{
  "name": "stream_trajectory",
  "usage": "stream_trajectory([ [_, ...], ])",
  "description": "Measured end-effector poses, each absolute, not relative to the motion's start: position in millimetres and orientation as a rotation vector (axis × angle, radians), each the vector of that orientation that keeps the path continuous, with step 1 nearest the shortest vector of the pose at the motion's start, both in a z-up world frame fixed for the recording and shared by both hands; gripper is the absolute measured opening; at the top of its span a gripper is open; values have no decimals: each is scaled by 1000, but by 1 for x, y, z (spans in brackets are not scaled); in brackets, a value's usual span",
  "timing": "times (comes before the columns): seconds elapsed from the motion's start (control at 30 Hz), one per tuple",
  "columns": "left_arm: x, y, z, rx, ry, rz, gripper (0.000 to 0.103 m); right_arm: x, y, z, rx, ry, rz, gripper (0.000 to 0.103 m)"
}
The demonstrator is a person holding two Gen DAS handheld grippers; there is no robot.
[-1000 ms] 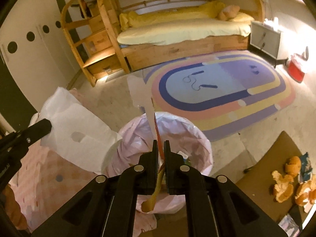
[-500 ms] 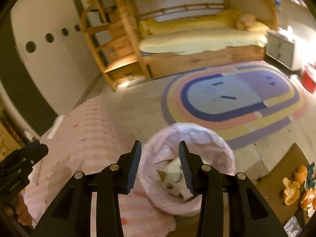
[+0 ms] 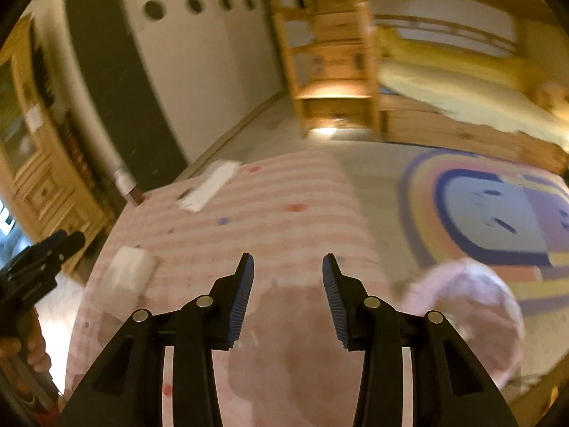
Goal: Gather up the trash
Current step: 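Move both tools back over the table toward the white napkin, then grasp the folded white napkin with the right tool and lift it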
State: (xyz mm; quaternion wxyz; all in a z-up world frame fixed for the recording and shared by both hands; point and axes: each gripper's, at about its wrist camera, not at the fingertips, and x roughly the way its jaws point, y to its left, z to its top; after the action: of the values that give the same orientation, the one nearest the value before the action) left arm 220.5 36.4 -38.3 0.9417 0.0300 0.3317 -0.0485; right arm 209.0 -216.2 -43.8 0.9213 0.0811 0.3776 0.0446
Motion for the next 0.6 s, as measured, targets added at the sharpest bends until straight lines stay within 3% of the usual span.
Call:
stream_trajectory([
  [0.3, 270, 101, -65, 3, 755, 15, 65, 311, -130, -67, -38, 833, 197, 42],
  [0.6, 298, 127, -77, -8, 768, 113, 65, 375, -87, -85, -38, 872, 201, 42],
])
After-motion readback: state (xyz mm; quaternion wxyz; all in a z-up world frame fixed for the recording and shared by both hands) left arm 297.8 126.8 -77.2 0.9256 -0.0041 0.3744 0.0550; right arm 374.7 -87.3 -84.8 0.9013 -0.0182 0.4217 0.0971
